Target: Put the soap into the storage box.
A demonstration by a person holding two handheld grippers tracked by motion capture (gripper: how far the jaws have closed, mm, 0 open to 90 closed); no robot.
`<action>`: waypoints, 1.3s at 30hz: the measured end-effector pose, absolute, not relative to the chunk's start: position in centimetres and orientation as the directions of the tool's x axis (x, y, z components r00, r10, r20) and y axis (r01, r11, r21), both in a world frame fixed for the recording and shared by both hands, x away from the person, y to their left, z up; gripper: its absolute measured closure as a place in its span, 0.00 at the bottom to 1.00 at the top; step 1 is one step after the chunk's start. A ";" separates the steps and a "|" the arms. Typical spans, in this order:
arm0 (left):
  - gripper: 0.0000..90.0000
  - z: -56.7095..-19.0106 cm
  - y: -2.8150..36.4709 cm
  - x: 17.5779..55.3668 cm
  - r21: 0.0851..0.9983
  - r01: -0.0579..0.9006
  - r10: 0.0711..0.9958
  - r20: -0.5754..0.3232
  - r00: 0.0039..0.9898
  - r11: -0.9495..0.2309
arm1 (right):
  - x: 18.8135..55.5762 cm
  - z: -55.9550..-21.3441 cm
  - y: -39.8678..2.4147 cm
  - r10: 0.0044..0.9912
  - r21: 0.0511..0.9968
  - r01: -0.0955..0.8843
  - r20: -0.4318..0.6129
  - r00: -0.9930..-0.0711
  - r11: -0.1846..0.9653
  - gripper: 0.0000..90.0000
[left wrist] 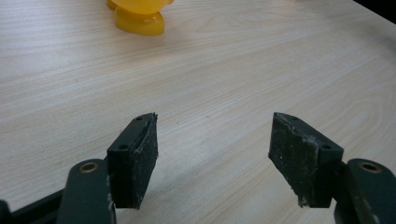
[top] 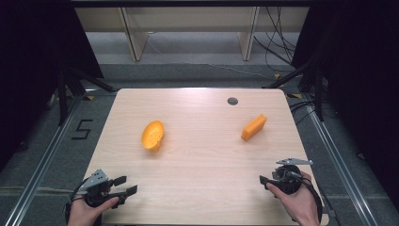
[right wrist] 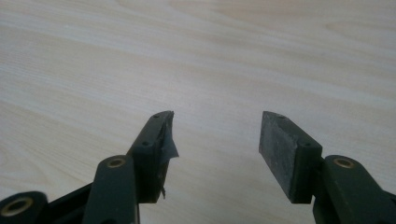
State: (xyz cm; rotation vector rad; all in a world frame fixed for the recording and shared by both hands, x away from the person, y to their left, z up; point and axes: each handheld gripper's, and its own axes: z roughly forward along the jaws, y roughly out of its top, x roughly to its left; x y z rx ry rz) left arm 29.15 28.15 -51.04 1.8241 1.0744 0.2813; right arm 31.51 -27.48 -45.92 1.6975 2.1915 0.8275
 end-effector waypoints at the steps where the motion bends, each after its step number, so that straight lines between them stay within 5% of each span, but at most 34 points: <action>1: 0.35 -51.0 28.1 29.1 0.819 0.553 0.775 -0.250 0.580 -0.150 | 31.7 -46.0 -27.6 0.941 0.574 0.797 0.129 -0.312 0.186 0.50; 18: 0.35 -51.2 28.5 29.1 0.820 0.555 0.779 -0.255 0.573 -0.141 | 41.1 -42.5 -26.0 0.981 0.533 0.843 0.114 -0.155 0.072 0.40; 21: 0.36 -51.1 28.6 29.0 0.821 0.555 0.782 -0.255 0.569 -0.136 | 43.0 -41.5 -24.7 0.984 0.476 0.878 0.176 -0.031 -0.057 0.39; 23: 0.35 -51.1 28.5 29.0 0.820 0.558 0.780 -0.263 0.567 -0.129 | 44.8 -41.2 -24.8 0.986 0.483 0.875 0.153 -0.062 -0.020 0.38; 25: 0.35 -51.1 28.6 29.1 0.816 0.562 0.779 -0.261 0.570 -0.137 | 46.0 -40.8 -24.0 0.977 0.436 0.892 0.210 0.023 -0.115 0.38; 32: 0.36 -51.2 28.4 29.1 0.816 0.564 0.780 -0.267 0.565 -0.129 | 50.0 -40.6 -24.3 0.983 0.417 0.903 0.183 0.032 -0.107 0.37; 36: 0.35 -51.2 28.5 29.1 0.820 0.553 0.776 -0.252 0.577 -0.145 | 51.6 -40.7 -23.9 0.971 0.401 0.892 0.191 0.143 -0.210 0.36; 39: 0.36 -51.2 28.5 29.1 0.818 0.557 0.774 -0.258 0.578 -0.143 | 52.5 -41.0 -24.5 0.978 0.402 0.896 0.151 0.140 -0.190 0.35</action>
